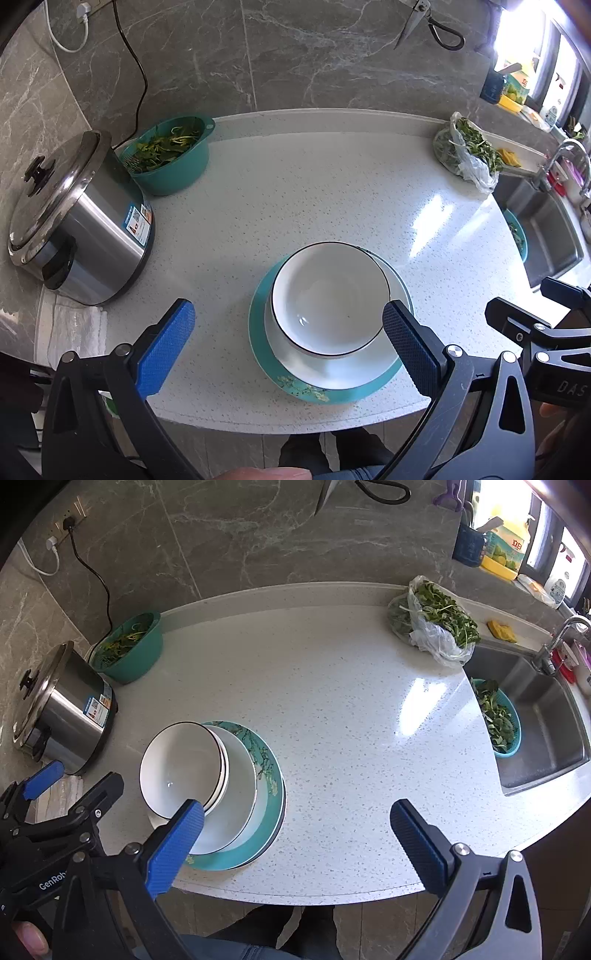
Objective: Organize plates and bowls
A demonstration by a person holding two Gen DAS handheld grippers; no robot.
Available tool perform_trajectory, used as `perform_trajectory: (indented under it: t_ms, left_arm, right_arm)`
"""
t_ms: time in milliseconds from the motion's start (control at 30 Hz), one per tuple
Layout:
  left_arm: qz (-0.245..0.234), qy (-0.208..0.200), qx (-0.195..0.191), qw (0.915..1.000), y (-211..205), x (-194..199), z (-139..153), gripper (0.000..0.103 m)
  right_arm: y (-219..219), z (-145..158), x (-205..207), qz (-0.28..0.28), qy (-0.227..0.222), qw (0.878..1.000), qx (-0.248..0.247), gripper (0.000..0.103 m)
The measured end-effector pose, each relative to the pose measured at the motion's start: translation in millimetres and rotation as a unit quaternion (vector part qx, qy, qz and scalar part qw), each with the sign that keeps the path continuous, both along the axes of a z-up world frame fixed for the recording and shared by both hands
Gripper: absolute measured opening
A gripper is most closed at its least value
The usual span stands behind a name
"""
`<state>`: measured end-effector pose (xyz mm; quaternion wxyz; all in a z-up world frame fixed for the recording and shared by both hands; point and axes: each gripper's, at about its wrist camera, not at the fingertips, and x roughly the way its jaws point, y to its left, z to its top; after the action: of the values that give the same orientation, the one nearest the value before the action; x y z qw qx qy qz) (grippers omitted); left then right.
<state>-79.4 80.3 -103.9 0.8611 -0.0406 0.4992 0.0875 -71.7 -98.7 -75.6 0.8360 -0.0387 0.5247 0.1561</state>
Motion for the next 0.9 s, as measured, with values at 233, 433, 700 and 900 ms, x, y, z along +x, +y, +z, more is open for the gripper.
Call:
perform_trajectory:
  t_ms: [233, 433, 700, 900]
  left_arm:
    - [0.004, 0.009, -0.003, 0.9999, 0.8, 3.7, -6.0, 0.103]
    - [0.011, 0.015, -0.002, 0.9998, 5.2, 8.2, -8.8, 0.103]
    - [0.011, 0.024, -0.004, 0.9996, 4.1, 9.6, -14.3, 0.103]
    - [0.016, 0.027, -0.007, 0.9995, 4.1, 9.3, -17.6, 0.103]
  right_arm:
    - [1.9, -0.9, 2.4, 0.0, -0.004, 1.0, -0.01, 0.103]
    - [4.1, -2.6, 4.7, 0.003, -0.001, 1.0, -0.014, 0.103]
    - [9.5, -4.9, 6.5, 0.008, 0.003, 1.0, -0.019, 0.103]
    - [12.2, -5.9, 7.6, 0.01, 0.004, 1.0, -0.02, 0.103]
